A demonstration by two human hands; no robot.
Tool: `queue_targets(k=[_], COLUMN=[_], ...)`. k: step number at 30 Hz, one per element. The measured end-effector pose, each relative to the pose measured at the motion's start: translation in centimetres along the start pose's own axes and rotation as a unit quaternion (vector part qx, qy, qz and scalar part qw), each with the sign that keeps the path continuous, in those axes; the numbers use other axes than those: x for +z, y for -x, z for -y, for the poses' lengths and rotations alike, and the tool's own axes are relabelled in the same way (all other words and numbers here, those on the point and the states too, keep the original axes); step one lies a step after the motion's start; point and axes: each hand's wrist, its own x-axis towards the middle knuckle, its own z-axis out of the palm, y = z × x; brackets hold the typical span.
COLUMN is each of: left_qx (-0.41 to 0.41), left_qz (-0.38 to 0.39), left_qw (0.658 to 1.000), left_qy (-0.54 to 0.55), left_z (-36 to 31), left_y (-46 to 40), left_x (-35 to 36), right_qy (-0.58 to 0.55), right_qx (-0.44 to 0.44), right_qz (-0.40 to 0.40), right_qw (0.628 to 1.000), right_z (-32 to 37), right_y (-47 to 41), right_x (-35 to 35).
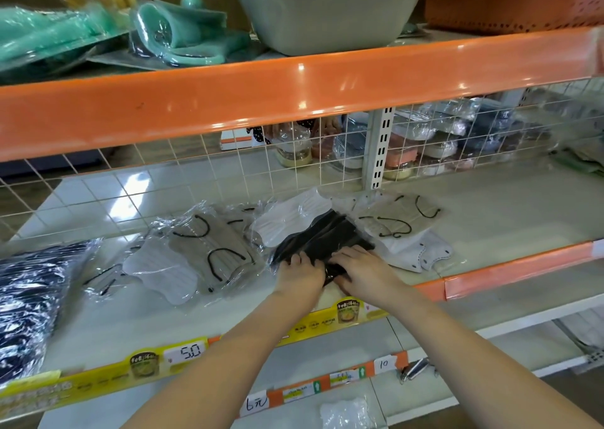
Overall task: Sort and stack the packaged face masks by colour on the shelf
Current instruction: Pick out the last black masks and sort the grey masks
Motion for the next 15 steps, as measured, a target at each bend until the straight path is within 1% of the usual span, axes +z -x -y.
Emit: queue_targets(k=[3, 5, 8, 10, 12, 15], left_qx=[-0.004, -0.015, -0.019, -0.008, 0.001, 0.024], left_qz=[0.013, 0.009, -0.016, -0.032, -0.042, -0.048], left_qw=[1.0, 0.999, 0.995, 0.993, 0.992, 0.995], left_qy=[0.005, 0.033, 0.094, 0.113, 0.121, 0.089], left_z=[0.0, 0.3, 1.3, 2.0, 2.4, 2.7], left_y=[-0.1, -0.1, 0.2, 0.5, 0.9, 1.5], left_x=[-0.3, -0.6, -0.8, -0.8, -0.7, -0.5], right_qy=[0.013, 0.041, 0.082, 0.092, 0.094, 0.083], right_qx=[-0.006, 0.001, 0.003, 0.009, 0.016, 0.023], right_qz=[-0.035, -0.058, -0.092, -0.106, -0.113, -0.113], right_qw=[0.999, 0.997, 0.992, 0.99, 0.989, 0.99], right_z=[0.2, 0.7, 1.3, 1.3, 1.3, 1.3], right_y=[0.3, 0.4, 0.4, 0.4, 0.4, 0.4], right_x=[0.4, 0.6, 0.9, 1.1, 1.1, 1.1])
